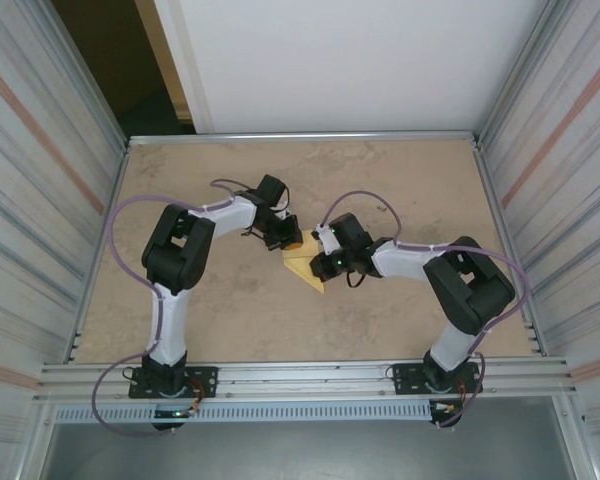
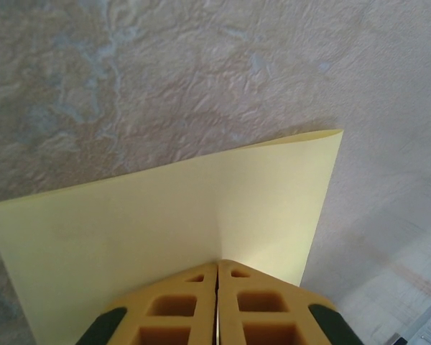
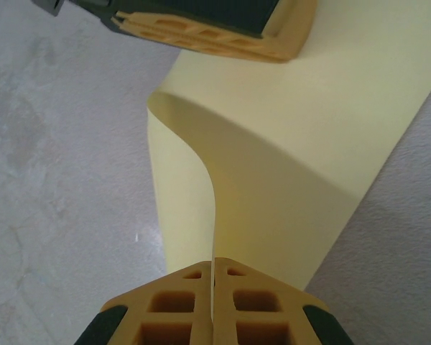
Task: Fold a paper plane with a square sheet of paper (pick it up from the middle)
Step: Third fold the triangle at the center of the table.
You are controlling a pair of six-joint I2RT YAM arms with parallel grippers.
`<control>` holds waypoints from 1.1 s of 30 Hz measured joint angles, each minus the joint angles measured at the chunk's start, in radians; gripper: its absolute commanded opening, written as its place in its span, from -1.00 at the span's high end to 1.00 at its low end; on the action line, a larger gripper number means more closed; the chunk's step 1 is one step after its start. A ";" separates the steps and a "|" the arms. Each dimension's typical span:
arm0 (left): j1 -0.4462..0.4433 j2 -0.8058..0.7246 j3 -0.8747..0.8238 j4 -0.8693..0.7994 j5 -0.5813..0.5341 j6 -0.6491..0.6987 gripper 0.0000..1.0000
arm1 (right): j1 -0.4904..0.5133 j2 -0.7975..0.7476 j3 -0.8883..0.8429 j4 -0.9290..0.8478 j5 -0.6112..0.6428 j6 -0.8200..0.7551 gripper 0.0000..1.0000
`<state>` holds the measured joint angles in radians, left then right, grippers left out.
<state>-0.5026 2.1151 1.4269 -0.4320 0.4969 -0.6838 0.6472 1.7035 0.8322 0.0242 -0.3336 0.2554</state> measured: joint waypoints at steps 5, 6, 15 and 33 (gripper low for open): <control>0.000 0.002 0.004 -0.005 0.001 0.005 0.80 | 0.000 0.019 0.016 -0.018 0.010 0.000 1.00; -0.001 0.002 0.006 -0.006 0.002 0.005 0.80 | 0.000 0.023 0.018 -0.021 0.009 0.000 1.00; -0.002 0.004 0.006 -0.006 0.007 0.008 0.80 | 0.000 0.053 0.026 -0.027 -0.014 0.007 1.00; -0.002 0.004 0.006 -0.006 0.007 0.008 0.80 | -0.001 0.079 0.049 -0.037 -0.032 0.026 0.98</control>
<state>-0.5045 2.1189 1.4334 -0.4381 0.5041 -0.6762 0.6464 1.7828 0.8814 -0.0124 -0.3660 0.2810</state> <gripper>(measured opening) 0.102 0.064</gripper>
